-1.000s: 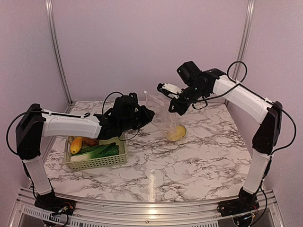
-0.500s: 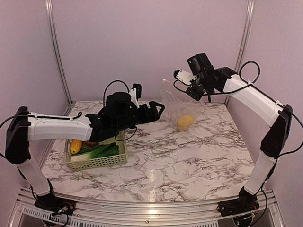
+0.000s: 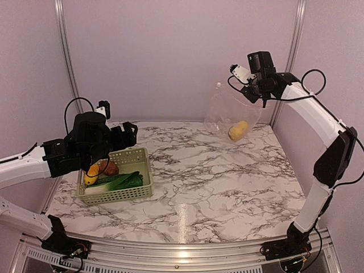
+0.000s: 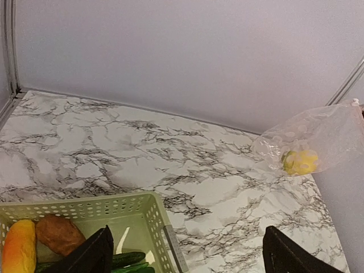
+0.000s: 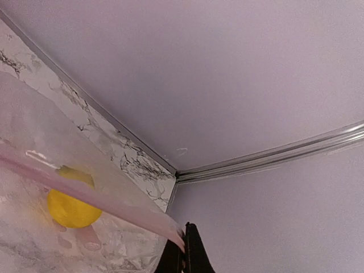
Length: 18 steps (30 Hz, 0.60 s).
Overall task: Place the food in the zip-top bag and seal the zipper
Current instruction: Adjust the zipper food storage bag at the center of the board.
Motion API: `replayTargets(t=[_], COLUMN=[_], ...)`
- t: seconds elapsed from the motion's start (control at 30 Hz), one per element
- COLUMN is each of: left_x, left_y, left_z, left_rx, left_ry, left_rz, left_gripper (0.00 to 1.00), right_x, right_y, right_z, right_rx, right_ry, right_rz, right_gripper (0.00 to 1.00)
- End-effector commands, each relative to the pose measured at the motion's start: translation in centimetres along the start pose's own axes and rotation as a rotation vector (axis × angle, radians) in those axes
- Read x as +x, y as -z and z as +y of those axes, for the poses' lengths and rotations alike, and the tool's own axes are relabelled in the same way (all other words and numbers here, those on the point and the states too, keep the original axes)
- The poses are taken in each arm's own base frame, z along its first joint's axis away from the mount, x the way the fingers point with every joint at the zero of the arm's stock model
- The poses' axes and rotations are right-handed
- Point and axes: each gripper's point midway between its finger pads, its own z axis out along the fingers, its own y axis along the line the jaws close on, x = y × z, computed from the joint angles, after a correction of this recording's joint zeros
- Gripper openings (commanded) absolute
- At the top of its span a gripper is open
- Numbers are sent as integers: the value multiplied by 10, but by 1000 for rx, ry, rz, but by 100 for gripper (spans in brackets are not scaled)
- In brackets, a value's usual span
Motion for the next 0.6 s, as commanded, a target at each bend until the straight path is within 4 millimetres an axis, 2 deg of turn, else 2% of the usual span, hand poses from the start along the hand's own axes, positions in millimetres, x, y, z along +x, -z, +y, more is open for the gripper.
replayTargets(t=[0.0,0.13,0.2,0.27,0.33,0.43,0.5,0.57], left_x=[38,70,87,106,122,145,160,165], left_y=[12,12,11,9,7,7,6,-1], left_z=[68,65,55,46,37,31,33,39], left_rx=[-204,-107,-30,34,89,136,151,108], left_ry=[-51,-165,-240,-315,-392,-475,-527,-568], left_rz=[168,337,431,542,659,818,908,947], left_gripper=[90,87,86,82,79,78,78,78], right_x=[-14,-8,-2,4,7,4,-2,-9], right_y=[12,23,30,33,37,44,50,55], right_z=[25,91,127,151,167,178,184,192], right_rx=[-108,-314,-416,-466,-507,-556,-585,-617], right_ry=[-29,17,51,77,91,90,98,107], right_rz=[-65,-95,-94,-80,-79,-92,-104,-109], right_gripper=[0,0,0,0,0,0,0,0])
